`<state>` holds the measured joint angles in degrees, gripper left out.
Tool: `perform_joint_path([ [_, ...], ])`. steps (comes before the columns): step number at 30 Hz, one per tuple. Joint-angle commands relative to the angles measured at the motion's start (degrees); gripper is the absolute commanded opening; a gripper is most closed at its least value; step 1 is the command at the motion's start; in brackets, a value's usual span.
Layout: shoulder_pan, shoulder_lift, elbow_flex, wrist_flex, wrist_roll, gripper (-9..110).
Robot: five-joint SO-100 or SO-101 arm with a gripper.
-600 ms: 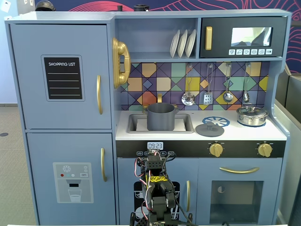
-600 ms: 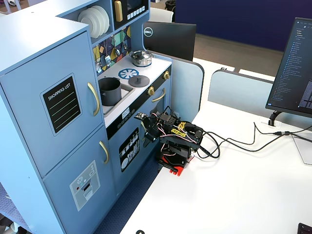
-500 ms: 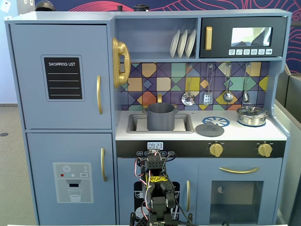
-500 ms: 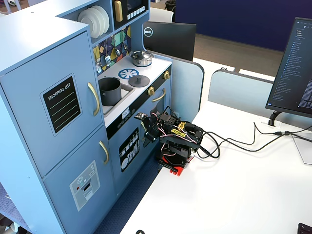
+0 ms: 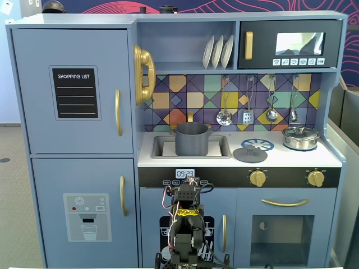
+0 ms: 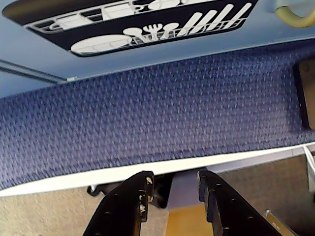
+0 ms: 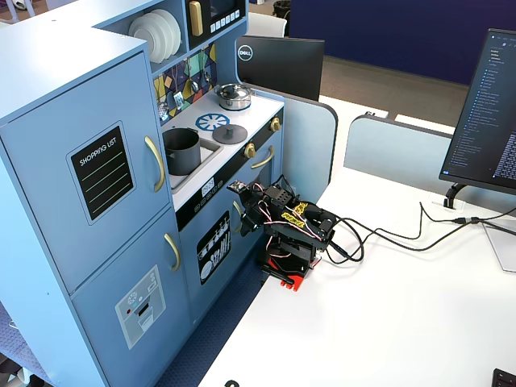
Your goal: Pick up the lid from the counter and put it on the gray recipient
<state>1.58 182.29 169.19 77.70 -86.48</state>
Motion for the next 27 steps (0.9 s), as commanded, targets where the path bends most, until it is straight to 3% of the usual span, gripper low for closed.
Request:
perform_joint_path([
  [1, 1.3, -5.9, -10.9, 2.1, -1.8, 0],
  [10, 4.4, -23.5, -45.7, 0.0, -6.9, 0],
  [15, 7.9, -27.4, -54.9, -6.1, -9.8, 0],
  [22, 17.3, -28.5, -55.9, -32.3, -10.1, 0],
  [27, 23.4, -24.7, -43.0, -52.9, -12.5, 0],
])
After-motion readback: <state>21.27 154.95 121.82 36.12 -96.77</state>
